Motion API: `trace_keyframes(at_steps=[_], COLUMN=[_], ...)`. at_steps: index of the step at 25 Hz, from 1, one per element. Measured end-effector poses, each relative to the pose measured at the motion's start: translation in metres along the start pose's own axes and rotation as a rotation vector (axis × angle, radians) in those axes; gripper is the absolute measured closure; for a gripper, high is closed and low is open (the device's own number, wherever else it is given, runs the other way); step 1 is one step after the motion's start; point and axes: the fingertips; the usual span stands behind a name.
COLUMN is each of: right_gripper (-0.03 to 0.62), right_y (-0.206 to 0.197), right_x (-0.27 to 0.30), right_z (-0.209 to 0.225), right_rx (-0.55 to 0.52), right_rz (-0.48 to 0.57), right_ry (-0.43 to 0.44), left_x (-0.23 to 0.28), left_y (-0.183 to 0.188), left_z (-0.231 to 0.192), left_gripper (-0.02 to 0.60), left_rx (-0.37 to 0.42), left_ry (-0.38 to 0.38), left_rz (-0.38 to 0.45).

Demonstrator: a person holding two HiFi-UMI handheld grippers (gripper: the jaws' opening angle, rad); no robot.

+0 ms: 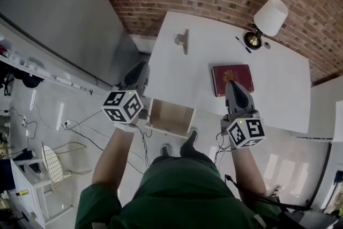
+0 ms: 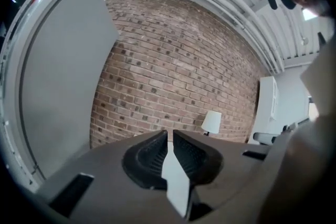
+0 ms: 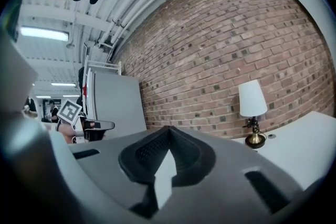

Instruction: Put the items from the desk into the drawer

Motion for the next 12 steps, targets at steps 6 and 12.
trace_keyframes(at_steps=[6, 12], right_gripper=[0.591, 0.591], right_y=[-0.013, -0.012], right_x=[0.017, 0.022], right_z=[0.044, 0.067], right_rx=[0.097, 0.196], right_rz=[-0.02, -0.009], right_ry=[-0.003, -0.035], left_x=[0.045, 0.088], left_y=[-0.027, -0.07], left_z=[-0.009, -0.027], left_gripper=[0.552, 0.503], left_rx=[-0.085, -0.392], left_ry=[0.002, -0.057], left_rz=[-0.113, -0.229])
Point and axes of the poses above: the fingertips, and each gripper's own axes: x forward along the fingers, z to its right, y out of its top, and after that the axes turned 5 degrees about z, right-handed
